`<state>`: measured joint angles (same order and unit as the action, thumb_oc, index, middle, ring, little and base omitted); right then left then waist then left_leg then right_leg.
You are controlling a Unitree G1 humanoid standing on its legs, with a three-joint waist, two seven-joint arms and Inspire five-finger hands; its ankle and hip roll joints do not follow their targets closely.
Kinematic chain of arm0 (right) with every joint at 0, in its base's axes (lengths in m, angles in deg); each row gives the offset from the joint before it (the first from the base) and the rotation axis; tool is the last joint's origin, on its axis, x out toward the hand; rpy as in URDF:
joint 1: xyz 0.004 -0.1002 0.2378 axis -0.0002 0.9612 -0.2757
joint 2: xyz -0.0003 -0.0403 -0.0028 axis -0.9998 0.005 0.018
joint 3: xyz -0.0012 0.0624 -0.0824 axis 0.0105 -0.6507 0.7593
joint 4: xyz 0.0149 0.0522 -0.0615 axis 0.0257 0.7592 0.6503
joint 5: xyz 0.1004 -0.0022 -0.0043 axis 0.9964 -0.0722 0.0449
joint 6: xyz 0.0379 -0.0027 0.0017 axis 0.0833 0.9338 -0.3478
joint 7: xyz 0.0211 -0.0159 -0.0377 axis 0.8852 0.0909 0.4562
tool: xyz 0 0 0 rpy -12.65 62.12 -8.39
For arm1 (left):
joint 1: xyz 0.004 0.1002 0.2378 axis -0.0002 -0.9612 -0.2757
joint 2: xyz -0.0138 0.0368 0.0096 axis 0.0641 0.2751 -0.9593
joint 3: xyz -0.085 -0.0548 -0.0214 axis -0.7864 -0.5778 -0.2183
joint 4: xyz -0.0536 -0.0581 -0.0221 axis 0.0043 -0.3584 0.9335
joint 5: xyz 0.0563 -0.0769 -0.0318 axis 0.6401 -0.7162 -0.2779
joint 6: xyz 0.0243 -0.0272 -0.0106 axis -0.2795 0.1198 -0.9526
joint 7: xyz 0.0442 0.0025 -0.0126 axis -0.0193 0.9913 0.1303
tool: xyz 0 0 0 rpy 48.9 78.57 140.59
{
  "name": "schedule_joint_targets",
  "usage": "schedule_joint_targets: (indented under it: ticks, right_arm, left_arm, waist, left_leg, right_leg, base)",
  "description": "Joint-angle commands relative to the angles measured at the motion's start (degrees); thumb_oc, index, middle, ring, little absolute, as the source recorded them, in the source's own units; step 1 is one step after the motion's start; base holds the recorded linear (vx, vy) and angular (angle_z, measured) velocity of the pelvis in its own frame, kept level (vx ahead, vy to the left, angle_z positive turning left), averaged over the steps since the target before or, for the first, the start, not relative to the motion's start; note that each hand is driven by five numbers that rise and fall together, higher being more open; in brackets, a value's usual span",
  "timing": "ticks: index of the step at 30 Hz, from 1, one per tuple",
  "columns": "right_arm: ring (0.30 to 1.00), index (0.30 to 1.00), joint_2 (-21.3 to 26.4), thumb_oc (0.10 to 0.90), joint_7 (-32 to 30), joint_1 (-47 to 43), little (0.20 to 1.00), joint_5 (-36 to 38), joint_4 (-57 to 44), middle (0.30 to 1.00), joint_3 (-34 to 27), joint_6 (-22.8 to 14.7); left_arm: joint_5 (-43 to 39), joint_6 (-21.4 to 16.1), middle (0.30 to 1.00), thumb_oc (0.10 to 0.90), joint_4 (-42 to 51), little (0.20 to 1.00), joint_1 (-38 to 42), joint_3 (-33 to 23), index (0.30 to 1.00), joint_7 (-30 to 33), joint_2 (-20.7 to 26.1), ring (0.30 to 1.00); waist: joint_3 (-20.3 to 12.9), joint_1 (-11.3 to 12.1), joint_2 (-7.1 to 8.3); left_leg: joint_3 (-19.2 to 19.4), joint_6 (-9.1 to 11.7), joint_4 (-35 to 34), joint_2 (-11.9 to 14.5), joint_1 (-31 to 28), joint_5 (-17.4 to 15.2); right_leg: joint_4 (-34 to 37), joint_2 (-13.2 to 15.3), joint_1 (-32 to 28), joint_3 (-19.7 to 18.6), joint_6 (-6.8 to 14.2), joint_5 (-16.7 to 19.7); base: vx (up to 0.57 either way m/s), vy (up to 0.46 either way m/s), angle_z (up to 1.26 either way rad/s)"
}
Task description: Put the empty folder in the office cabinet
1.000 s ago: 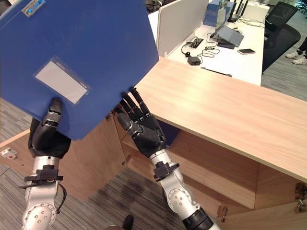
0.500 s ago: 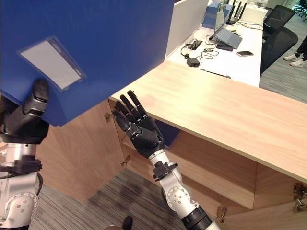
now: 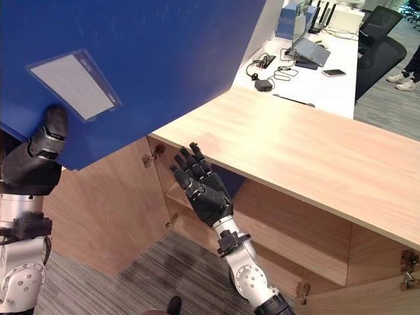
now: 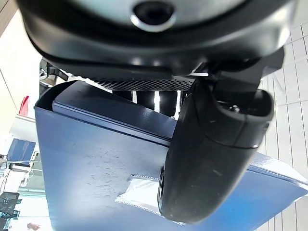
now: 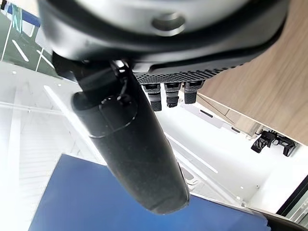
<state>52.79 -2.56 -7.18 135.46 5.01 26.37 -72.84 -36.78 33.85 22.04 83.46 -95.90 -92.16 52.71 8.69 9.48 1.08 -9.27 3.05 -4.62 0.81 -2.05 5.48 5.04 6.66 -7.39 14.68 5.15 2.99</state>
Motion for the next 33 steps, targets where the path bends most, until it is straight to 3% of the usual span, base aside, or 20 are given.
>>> schedule_joint_targets:
  ticks: [1, 13, 22, 33]
  right_arm:
    - [0.9, 0.9, -1.95, 0.8, 4.01, -5.34, 0.9, 1.22, -5.6, 0.9, -0.72, -2.23]
    - [0.9, 0.9, -5.46, 0.8, 1.52, -15.22, 0.9, -0.55, -5.9, 0.9, -0.05, -4.98]
    - [0.9, 0.9, -5.97, 0.8, -0.17, -20.51, 0.9, -2.1, -6.02, 0.9, -0.36, -6.3]
    - [0.9, 0.9, -5.99, 0.8, -0.28, -22.98, 0.9, -2.0, -10.63, 0.9, -4.24, -8.62]
  left_arm:
    - [-0.49, -6.55, 0.3, 0.4, 4.83, 0.3, 6.25, -4.29, 0.3, -2.56, 2.6, 0.3]
    - [-3.15, -4.25, 0.3, 0.4, 4.39, 0.3, 7.2, 3.68, 0.3, -3.34, -1.73, 0.3]
    - [-6.62, -0.41, 0.3, 0.4, 3.55, 0.3, 4.79, 10.1, 0.3, -5.39, -4.4, 0.3]
    - [-7.9, 1.7, 0.3, 0.4, 0.86, 0.3, 2.03, 11.15, 0.3, -6.49, -5.33, 0.3]
  waist:
    - [-3.8, -1.45, -0.99]
    - [-3.63, -1.2, -1.06]
    - [-3.37, -0.73, -0.98]
    - [-3.55, -0.45, -0.97]
  left_leg:
    - [1.92, -0.71, -0.38, -1.3, -5.73, -7.5]
    - [2.33, -0.87, -0.38, -1.13, -5.76, -7.42]
    - [2.47, -1.11, -0.38, -1.22, -5.63, -7.4]
    - [1.9, -1.29, -0.38, -1.46, -5.59, -7.51]
  right_leg:
    - [-0.04, -0.02, -1.6, 1.23, 1.81, -4.29]
    - [-0.04, -0.05, -1.51, 0.9, 1.66, -4.26]
    - [-0.04, -0.06, -1.44, 1.02, 1.57, -4.13]
    - [-0.04, -0.06, -1.69, 1.12, 1.54, -4.38]
  base:
    - [0.0, 0.0, 0.0]
    - [0.0, 0.0, 0.0]
    - [0.0, 0.0, 0.0]
    - [0.0, 0.0, 0.0]
